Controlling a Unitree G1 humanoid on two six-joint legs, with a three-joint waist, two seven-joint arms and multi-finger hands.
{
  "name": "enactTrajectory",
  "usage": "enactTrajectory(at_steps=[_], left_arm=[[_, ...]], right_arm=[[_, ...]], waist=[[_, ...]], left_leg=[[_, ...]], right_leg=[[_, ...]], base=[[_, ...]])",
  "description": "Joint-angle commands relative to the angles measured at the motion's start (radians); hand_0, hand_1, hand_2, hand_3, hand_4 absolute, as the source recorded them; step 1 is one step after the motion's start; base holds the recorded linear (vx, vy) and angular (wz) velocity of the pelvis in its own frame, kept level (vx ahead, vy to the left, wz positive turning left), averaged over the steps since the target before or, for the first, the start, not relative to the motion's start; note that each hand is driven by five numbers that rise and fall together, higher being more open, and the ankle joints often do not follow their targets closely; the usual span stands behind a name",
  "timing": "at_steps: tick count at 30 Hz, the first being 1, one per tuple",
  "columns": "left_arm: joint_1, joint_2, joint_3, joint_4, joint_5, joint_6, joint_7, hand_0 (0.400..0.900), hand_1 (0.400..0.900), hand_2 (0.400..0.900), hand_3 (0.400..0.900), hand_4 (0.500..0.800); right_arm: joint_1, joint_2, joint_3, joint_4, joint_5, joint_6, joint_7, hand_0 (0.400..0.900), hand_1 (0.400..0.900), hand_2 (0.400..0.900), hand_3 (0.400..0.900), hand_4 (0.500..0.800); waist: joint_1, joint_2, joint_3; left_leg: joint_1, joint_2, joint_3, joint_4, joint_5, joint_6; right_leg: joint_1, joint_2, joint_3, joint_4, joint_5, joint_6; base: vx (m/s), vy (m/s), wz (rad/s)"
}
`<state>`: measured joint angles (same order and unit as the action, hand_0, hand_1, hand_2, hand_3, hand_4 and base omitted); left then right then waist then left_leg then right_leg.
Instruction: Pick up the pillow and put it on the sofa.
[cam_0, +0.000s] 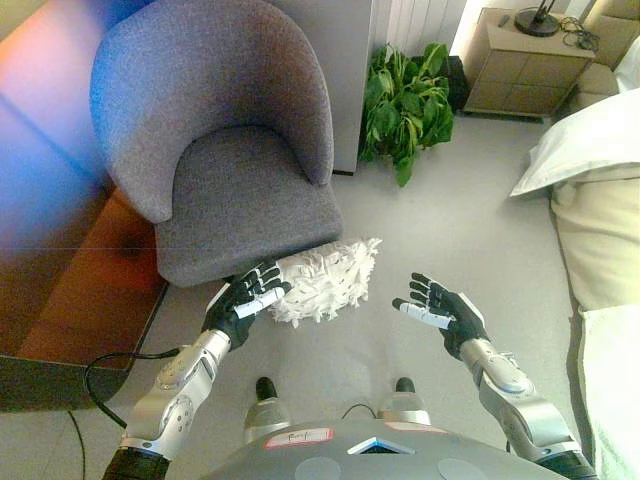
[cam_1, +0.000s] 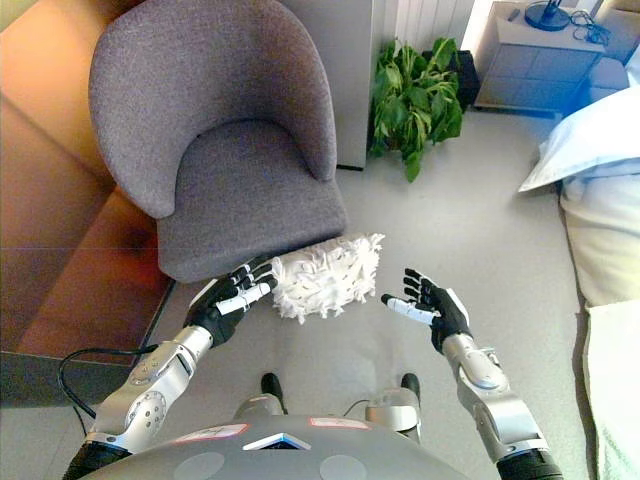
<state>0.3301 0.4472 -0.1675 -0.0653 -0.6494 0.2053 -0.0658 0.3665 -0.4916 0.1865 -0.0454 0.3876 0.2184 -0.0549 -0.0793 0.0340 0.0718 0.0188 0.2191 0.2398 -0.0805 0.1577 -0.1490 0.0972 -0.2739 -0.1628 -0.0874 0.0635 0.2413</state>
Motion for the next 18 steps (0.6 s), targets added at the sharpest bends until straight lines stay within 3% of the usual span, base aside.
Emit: enactTrajectory(at_steps=[1, 7, 18], left_arm=[[-0.087, 0.040, 0.079, -0.064, -0.059, -0.108, 0.019, 0.900, 0.900, 0.900, 0.900, 0.800], [-0.068, 0.029, 0.093, -0.078, -0.057, -0.120, -0.023, 0.900, 0.900, 0.900, 0.900, 0.800], [-0.085, 0.042, 0.077, -0.067, -0.023, -0.110, -0.031, 0.900, 0.900, 0.900, 0.900, 0.800]], right_arm=[[-0.074, 0.018, -0.061, -0.106, 0.001, -0.073, -0.004, 0.900, 0.900, 0.900, 0.900, 0.800], [-0.043, 0.027, -0.080, -0.125, -0.004, -0.071, 0.016, 0.900, 0.900, 0.900, 0.900, 0.800], [-0.057, 0.030, -0.066, -0.114, 0.001, -0.071, 0.006, 0.900, 0.900, 0.900, 0.900, 0.800]], waist=[[0.003, -0.064, -0.006], [0.007, -0.067, -0.018], [0.008, -0.062, -0.012]], left_leg=[[0.088, -0.071, 0.047, 0.061, -0.160, 0.095], [0.094, -0.077, 0.040, 0.048, -0.157, 0.094], [0.091, -0.070, 0.039, 0.044, -0.155, 0.089]], right_leg=[[-0.030, 0.135, -0.022, 0.014, -0.003, -0.133], [-0.026, 0.135, -0.026, 0.008, 0.000, -0.131], [-0.035, 0.137, -0.028, 0.003, 0.005, -0.130]], base=[[0.00, 0.000, 0.00], [0.01, -0.004, 0.03], [-0.01, -0.026, 0.01]])
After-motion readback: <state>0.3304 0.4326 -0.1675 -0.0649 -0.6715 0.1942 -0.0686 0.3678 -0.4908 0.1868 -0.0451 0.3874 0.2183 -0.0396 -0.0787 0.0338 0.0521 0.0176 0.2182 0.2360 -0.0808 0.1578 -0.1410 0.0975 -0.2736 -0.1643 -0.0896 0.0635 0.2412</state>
